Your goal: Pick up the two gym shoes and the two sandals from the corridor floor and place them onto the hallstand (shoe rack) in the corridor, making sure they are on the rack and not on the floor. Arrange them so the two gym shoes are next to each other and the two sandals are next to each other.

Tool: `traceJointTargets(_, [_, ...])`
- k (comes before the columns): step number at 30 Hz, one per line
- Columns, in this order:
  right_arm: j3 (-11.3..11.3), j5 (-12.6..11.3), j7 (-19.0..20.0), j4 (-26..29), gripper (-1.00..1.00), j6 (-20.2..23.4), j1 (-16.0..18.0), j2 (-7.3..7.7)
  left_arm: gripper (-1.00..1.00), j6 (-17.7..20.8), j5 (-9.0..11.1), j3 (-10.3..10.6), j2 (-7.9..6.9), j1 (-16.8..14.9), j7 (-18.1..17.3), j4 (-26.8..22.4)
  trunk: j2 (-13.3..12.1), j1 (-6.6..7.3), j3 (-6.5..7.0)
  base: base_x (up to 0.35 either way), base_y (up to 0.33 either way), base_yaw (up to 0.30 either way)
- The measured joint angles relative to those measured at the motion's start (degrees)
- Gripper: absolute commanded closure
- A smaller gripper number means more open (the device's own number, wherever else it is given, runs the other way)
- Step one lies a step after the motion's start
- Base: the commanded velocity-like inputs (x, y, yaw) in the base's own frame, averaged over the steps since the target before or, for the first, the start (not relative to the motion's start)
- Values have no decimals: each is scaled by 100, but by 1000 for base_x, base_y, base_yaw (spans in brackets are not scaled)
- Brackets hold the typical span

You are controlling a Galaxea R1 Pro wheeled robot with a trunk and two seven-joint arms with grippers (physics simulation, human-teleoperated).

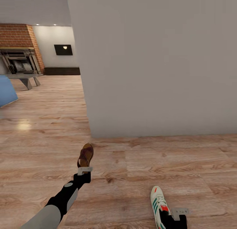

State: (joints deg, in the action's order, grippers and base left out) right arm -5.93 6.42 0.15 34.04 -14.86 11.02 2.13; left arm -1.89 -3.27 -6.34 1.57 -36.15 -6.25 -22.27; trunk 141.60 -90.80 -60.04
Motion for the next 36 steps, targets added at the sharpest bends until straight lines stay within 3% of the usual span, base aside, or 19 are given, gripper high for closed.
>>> traceJointTargets(4, [-8, 1, -1, 1, -100, 19, 2, 0, 100, 3, -9, 31, 0, 1, -3, 0, 160, -88, -101, 0, 0, 179])
traceJointTargets(16, [-49, 7, -25, -1, -100, 26, 3, 15, 100, 16, 7, 47, -9, -79, -55, -132, 178, -119, -455, 0, 0, 176])
traceJointTargets(18, [-52, 4, -28, 0, -100, 26, 3, 17, 100, 118, 12, 48, -4, -206, -63, -327, 181, -124, -514, 0, 0, 105])
traceJointTargets(26, [-63, 2, -36, 23, -100, 22, 1, 26, 100, 1423, 22, 43, 78, -549, -209, -1202, 191, -145, -761, 0, 0, -42])
traceJointTargets(29, [-64, 2, -38, 41, -100, 20, -2, 27, 100, 1532, 16, 40, 100, -566, -280, -1330, 195, -153, -852, 0, 0, -174])
traceJointTargets(36, [-169, 1, -39, 87, -100, 7, 1, 56, 100, 1540, 4, 49, 91, -545, -300, -1378, 196, -153, -872, 0, 0, -68])
